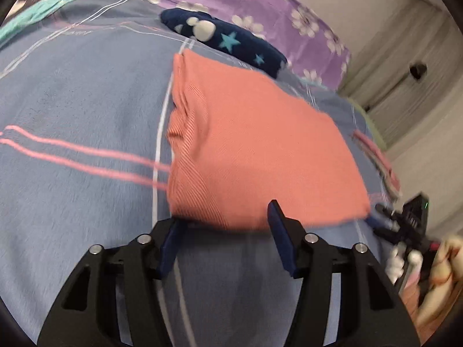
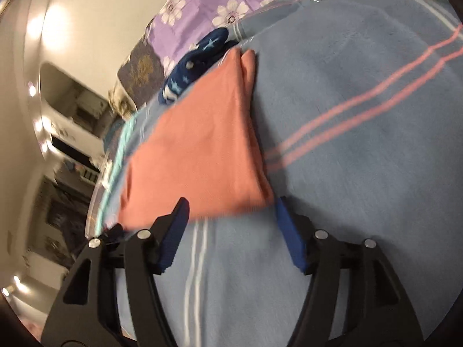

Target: Fold small clothes

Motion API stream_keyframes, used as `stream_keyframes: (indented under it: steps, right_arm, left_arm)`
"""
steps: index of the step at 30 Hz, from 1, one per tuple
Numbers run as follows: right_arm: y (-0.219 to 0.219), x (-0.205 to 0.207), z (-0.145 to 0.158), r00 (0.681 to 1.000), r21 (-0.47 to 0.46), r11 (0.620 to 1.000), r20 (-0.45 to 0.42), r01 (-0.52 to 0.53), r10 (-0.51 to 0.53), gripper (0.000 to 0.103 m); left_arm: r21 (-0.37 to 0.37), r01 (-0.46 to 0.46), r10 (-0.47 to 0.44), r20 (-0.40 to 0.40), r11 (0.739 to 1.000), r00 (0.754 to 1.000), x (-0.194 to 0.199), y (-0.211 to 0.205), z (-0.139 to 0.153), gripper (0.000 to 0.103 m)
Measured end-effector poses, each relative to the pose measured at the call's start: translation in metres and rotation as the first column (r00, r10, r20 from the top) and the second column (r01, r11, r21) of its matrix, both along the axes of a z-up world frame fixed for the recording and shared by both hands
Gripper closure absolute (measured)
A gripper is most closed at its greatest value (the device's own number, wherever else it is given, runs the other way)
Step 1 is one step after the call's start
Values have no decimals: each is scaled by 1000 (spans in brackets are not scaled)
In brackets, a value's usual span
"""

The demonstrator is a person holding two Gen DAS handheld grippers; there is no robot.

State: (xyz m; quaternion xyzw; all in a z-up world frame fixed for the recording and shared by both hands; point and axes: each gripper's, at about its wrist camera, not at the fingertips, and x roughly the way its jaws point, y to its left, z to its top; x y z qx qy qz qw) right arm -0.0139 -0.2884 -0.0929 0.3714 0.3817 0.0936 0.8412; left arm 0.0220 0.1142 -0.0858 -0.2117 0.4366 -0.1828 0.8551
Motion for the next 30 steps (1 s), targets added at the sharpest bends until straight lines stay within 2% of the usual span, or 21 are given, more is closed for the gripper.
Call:
stream_keyframes:
  steps: [1,2,3,4,7,9,11,12,13,14,15,17,18,21,23,24,26,28,30]
  right_arm:
    - [1,6,0,1000,8,1000,-2,11,-11,58]
    - [1,12,-1,999,5,1000,-21,25,-25,95]
    - [1,16,-6,998,29,999,-58,38,-37,94]
    - [-1,14,-6,997,55,997,-63,57,-53,94]
    - [2,-7,15,998,48,997,15,53,-54,95]
    - [9,-20,27,1000,41,999,26,10,-11,95]
    - [18,-32,33,1000,-8,1000,10,-19,19,94]
    - [26,-39,30,999,-45,998,-18,-37,36,91]
    - [31,-42,26,998,-70,996,-49,-46,43,88]
    - [37,-46,18,993,-113,992,-103,-60,49,83]
    - [38,-48,13,990,-130,989,-129,-66,49,84]
    - [31,-61,11,995,-90,995,-96,-46,37,84]
    - [25,-67,15,997,-88,996,-77,-19,12,83]
    - [8,-73,30,999,-107,993,8,44,-43,83]
    - [-2,-69,32,997,-107,991,28,75,-73,86]
    - [-4,-68,31,996,-105,991,32,83,-80,89]
    - [-5,-64,26,995,-87,991,33,97,-95,90]
    - [-4,-63,17,995,-47,994,35,98,-96,90]
    - [-6,-66,11,995,-21,995,36,97,-96,90]
  left_arm:
    - [-36,-41,40,-11,999,999,9,5,-2,99]
    - [-66,-55,53,-26,996,998,13,8,-3,99]
    - [-99,-73,70,-34,992,997,13,11,-2,100]
    - [-93,-74,73,-23,993,997,11,11,2,100]
    - [2,-39,39,75,999,996,-9,12,33,100]
    - [61,-22,16,98,998,995,-20,15,46,100]
    - [129,-5,-8,99,992,995,-31,19,51,100]
    - [184,3,-19,86,983,996,-35,19,49,99]
    - [247,-7,-10,67,969,998,-36,19,45,90]
    - [296,-31,18,48,955,999,-37,23,39,85]
    - [338,-62,51,42,939,998,-37,24,36,84]
    - [447,-117,97,68,887,993,-41,23,39,84]
    - [463,-125,91,95,877,991,-42,16,47,84]
    - [417,-31,-35,148,909,988,-38,-21,70,83]
    - [374,108,-178,157,921,971,-33,-69,78,77]
    - [346,208,-270,140,915,953,-30,-102,76,75]
    - [325,345,-395,103,881,913,-25,-153,67,74]
    - [350,454,-509,80,819,857,-22,-208,57,72]
    - [360,504,-558,56,785,828,-18,-241,48,71]
